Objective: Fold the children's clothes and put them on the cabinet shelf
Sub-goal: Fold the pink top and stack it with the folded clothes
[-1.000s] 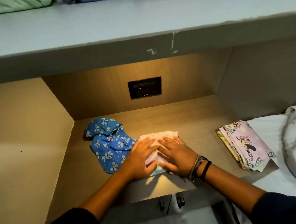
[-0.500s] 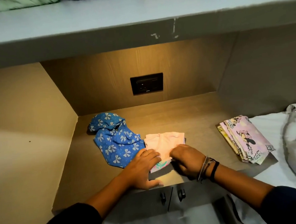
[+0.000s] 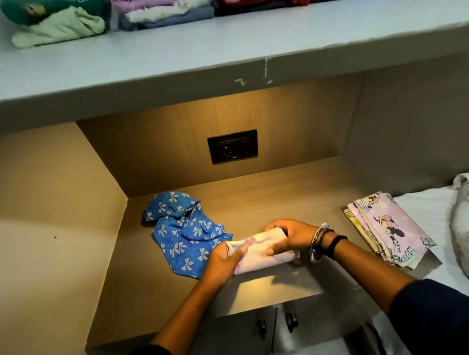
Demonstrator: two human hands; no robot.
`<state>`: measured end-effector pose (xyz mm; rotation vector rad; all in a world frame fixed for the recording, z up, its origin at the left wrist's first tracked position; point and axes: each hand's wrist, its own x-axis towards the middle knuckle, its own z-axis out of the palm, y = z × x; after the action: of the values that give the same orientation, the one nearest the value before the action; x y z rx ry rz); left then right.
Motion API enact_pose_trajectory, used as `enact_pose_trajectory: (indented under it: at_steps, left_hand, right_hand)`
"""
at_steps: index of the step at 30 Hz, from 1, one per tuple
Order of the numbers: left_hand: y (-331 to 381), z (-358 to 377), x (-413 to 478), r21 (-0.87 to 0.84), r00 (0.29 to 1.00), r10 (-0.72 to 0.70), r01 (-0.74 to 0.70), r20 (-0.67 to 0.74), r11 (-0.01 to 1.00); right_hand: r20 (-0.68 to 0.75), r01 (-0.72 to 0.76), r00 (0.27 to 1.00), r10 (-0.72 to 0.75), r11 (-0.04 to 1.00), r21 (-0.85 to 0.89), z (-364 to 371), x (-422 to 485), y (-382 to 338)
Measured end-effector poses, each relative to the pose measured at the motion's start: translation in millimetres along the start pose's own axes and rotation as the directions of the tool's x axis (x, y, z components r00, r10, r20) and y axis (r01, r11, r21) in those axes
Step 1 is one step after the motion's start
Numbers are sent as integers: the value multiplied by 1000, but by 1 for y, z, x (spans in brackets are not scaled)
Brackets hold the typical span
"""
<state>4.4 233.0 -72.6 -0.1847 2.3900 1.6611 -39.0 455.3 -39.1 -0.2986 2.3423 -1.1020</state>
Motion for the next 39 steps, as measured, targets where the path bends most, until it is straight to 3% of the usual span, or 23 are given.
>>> enact_pose_trajectory:
  at_steps: [4, 8, 10, 12, 16, 18, 19, 21, 23, 24, 26, 28, 31, 35, 39]
  left_hand:
    - [3, 13, 1, 47, 988, -10, 17, -152, 999]
    - [0, 26, -5, 170, 959, -36, 87, -282, 982]
    - [1, 28, -4, 219, 950, -58, 130, -307, 967]
    - [3, 31, -2, 280, 945, -64, 160, -322, 947]
    - [14, 37, -11, 419, 890, 65, 148, -452, 896]
    - [19, 41, -21, 328, 835, 63, 144, -547, 933]
    - [18, 45, -27, 244, 819, -5, 176, -574, 954]
    - [16, 52, -39, -19, 808, -287, 324, -514, 946]
    - [21, 61, -46, -422, 792, -558, 430, -247, 798]
    - [25, 65, -47, -514, 801, -589, 461, -109, 723]
    - [35, 74, -41, -521, 813, -581, 508, 28, 686]
    - [43, 84, -35, -500, 815, -578, 519, 44, 693]
    - [57, 98, -32, -458, 886, -462, 425, 33, 781]
    - [86, 120, -24, -599, 965, -214, 261, 150, 757]
    - [127, 158, -16, -672, 968, -58, 211, 243, 710]
  right_hand:
    - [-230, -103, 967, 113, 993, 56, 13, 9, 14]
    - [-346, -124, 925, 159, 985, 123, 28, 8, 17]
    - [-465, -185, 869, 166, 983, 5, 38, 2, 19]
    - [-530, -284, 841, 105, 920, -269, 45, -1, 22]
    - [-349, -222, 934, 73, 885, -409, 43, 6, 13]
    - [-234, -232, 963, 136, 860, -455, 36, 9, 9]
    - [-214, -240, 964, 156, 854, -461, 34, 9, 8]
    - [-232, -285, 950, 211, 890, -355, 32, 7, 9]
    - [-254, -334, 926, 279, 919, -210, 32, 2, 9]
    - [-252, -349, 919, 302, 922, -167, 32, 1, 8]
    - [-235, -369, 912, 337, 922, -112, 30, -1, 9]
    - [-211, -361, 914, 347, 932, -32, 27, -7, 13]
    - [-203, -304, 915, 347, 928, 216, 22, -22, 28]
    - [-273, -86, 912, 307, 793, 603, -4, -59, 37]
    - [-413, 115, 875, 252, 721, 683, -49, -114, 52]
